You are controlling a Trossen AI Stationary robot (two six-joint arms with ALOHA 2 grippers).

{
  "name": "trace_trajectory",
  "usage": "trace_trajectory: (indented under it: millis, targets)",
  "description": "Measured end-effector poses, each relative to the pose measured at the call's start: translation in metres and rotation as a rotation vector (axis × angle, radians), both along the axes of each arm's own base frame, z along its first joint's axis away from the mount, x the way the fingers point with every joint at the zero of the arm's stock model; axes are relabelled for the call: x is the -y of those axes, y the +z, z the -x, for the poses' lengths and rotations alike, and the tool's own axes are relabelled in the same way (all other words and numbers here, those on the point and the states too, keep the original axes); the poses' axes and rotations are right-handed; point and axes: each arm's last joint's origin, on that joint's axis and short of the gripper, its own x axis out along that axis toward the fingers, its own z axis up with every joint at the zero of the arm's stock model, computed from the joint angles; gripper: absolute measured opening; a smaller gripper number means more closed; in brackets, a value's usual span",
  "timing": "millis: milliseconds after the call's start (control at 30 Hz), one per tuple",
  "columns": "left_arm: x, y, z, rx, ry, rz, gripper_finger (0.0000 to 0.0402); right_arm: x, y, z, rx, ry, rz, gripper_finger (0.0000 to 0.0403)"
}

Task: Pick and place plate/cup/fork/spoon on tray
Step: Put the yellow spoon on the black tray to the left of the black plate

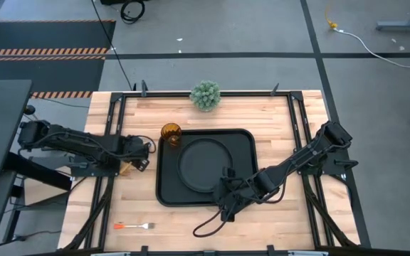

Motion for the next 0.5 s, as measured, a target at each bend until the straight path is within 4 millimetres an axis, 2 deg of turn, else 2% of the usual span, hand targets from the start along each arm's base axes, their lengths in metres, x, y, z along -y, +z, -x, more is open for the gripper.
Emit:
trace_trajectory:
  millis: [100,200,400,500]
  targets:
    - [-0.0015,-0.0006,0.0005,-0.003,0.007,0.003,0.0159,-0.0003,0.0001,0.0001,0.001,0.000,-0.001,0.0197]
    - [-0.0013,-0.0008,0.0003,-0.005,-0.015,0.006,0.0137,0.0000,0.0002,-0.0002,0.004,-0.006,-0.003,0.0197]
    - [0.0011,-0.0005,-0.0005,0.001,-0.034,-0.003,0.0028,-0.0018,0.0002,0.0008,0.007,-0.018,-0.016,0.0197]
    - [0.0028,-0.0014,-0.0009,0.011,-0.025,-0.017,0.0009,-0.0069,0.0003,0.0035,0.007,-0.002,-0.016,0.0197]
